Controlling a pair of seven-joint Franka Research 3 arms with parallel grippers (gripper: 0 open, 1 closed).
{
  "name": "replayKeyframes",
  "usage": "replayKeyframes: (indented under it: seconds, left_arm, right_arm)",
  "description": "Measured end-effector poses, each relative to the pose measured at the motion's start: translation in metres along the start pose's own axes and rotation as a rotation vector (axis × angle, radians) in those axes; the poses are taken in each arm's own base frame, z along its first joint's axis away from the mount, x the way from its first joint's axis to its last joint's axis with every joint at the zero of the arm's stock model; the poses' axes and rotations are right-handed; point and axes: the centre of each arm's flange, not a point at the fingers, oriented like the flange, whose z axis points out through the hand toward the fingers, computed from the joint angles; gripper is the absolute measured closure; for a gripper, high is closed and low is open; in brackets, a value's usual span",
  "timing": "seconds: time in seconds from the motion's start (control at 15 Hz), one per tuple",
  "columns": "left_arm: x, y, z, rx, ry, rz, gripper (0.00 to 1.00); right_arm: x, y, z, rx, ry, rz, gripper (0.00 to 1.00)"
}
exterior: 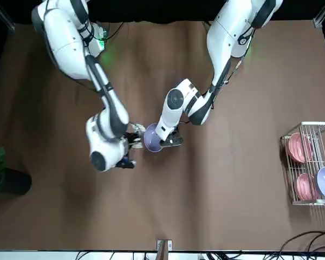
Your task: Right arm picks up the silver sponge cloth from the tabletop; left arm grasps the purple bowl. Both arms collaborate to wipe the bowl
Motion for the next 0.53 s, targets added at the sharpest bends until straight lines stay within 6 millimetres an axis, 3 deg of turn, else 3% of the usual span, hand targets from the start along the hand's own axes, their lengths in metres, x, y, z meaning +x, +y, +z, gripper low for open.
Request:
replayKeyframes:
  seconds: [0.27, 0.53]
  left_arm:
    - [0.023, -0.017, -0.006, 0.008, 0.009, -0.025, 0.95]
    - [0.078, -0.073, -0.043, 0.069, -0.020, -0.006, 0.95]
  right_arm:
    - [0.014, 0.086, -0.063, -0.034, 0.008, 0.049, 0.93]
    - [0.029, 0.201, -0.096, -0.033, 0.013, 0.020, 0.93]
